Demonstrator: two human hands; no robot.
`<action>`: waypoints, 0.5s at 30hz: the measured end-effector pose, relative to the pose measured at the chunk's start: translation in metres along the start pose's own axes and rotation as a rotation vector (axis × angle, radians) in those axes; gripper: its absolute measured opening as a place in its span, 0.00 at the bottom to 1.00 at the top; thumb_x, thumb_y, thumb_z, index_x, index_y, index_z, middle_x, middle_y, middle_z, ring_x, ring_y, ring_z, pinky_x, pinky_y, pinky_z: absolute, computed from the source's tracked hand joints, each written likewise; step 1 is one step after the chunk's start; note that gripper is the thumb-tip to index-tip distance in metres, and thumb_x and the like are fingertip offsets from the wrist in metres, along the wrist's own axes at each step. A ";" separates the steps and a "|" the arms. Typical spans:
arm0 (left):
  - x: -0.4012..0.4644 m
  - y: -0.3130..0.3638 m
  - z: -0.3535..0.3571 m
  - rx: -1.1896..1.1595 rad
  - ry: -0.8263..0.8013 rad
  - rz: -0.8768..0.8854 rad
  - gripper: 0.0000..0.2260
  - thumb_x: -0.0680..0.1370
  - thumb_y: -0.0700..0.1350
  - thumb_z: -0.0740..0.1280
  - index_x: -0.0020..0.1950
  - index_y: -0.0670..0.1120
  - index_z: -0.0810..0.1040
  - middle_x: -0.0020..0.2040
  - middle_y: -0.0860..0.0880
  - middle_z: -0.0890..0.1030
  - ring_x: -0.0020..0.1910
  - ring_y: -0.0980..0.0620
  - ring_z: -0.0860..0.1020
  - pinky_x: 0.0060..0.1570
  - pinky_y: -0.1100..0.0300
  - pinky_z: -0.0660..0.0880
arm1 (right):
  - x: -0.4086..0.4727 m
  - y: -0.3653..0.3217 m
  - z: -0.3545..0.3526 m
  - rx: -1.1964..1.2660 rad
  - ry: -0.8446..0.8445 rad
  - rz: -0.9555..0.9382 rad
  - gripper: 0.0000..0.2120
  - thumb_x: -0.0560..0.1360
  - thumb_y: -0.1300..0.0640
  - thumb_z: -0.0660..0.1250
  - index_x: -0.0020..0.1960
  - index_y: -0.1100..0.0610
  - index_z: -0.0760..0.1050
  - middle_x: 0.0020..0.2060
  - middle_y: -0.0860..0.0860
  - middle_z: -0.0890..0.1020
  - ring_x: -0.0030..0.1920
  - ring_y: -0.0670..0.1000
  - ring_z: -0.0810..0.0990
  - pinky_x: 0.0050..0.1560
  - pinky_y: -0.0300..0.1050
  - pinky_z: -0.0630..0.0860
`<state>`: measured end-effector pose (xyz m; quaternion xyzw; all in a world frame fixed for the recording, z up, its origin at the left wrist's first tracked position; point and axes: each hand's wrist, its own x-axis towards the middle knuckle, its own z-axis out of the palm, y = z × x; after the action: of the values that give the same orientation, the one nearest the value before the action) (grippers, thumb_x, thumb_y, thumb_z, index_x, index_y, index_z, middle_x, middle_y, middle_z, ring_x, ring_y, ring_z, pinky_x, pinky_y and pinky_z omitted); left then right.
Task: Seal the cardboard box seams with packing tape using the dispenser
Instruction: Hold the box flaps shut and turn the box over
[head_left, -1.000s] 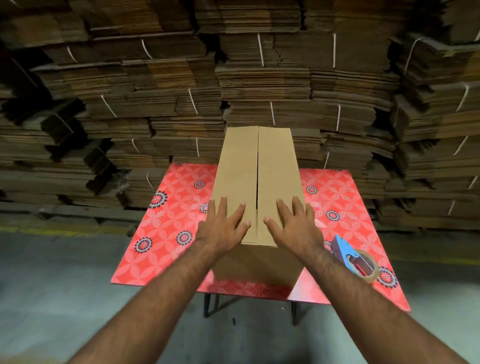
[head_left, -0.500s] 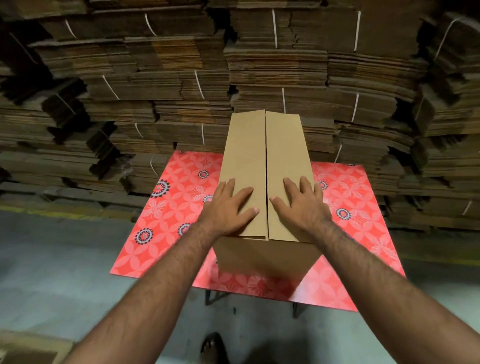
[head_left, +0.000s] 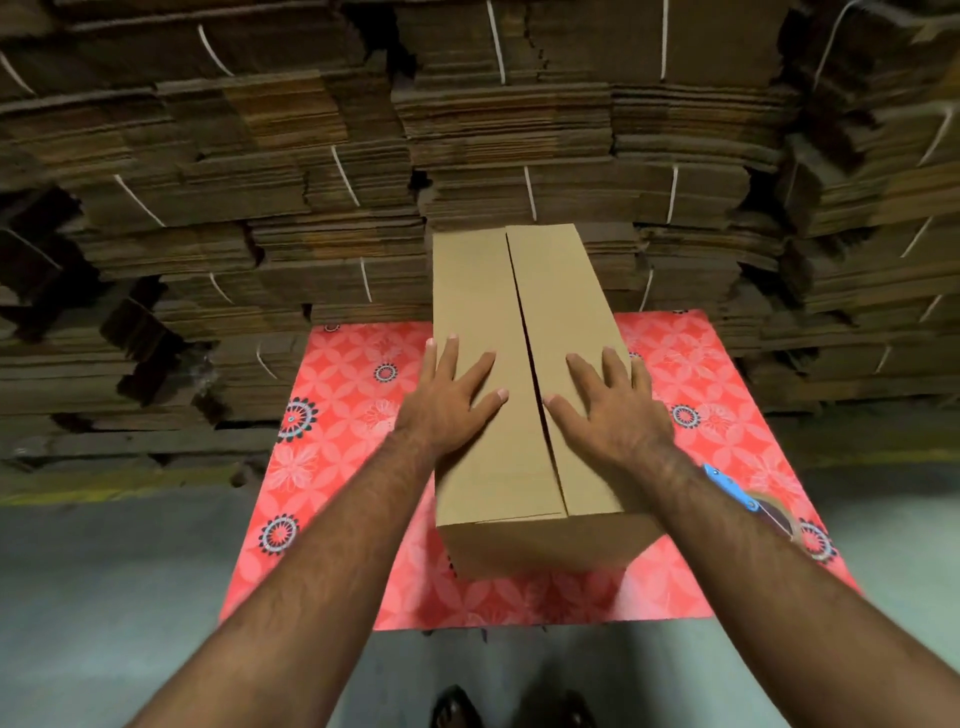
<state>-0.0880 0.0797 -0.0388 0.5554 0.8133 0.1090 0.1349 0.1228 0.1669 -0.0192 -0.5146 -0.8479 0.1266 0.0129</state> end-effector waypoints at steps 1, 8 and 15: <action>-0.002 0.001 0.001 -0.007 0.010 -0.001 0.29 0.80 0.67 0.53 0.80 0.64 0.51 0.83 0.49 0.43 0.80 0.42 0.37 0.75 0.38 0.57 | 0.010 -0.002 -0.002 0.006 -0.009 0.008 0.35 0.75 0.28 0.47 0.79 0.37 0.46 0.81 0.49 0.47 0.80 0.61 0.44 0.69 0.70 0.63; 0.001 0.001 0.008 -0.045 -0.004 -0.076 0.28 0.78 0.71 0.52 0.77 0.71 0.50 0.82 0.57 0.40 0.80 0.35 0.43 0.69 0.27 0.60 | 0.088 -0.021 -0.020 -0.020 -0.115 -0.010 0.35 0.76 0.28 0.49 0.80 0.37 0.46 0.81 0.48 0.46 0.80 0.61 0.41 0.68 0.76 0.59; -0.002 0.000 0.014 -0.289 0.077 -0.155 0.30 0.74 0.70 0.64 0.75 0.69 0.62 0.81 0.46 0.36 0.78 0.39 0.59 0.75 0.46 0.63 | 0.083 -0.013 -0.008 -0.050 -0.085 0.120 0.40 0.71 0.22 0.50 0.79 0.35 0.46 0.80 0.57 0.39 0.75 0.74 0.53 0.63 0.66 0.70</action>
<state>-0.0823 0.0782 -0.0520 0.4610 0.8342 0.2354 0.1902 0.0737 0.2360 -0.0176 -0.5589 -0.8182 0.1278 -0.0436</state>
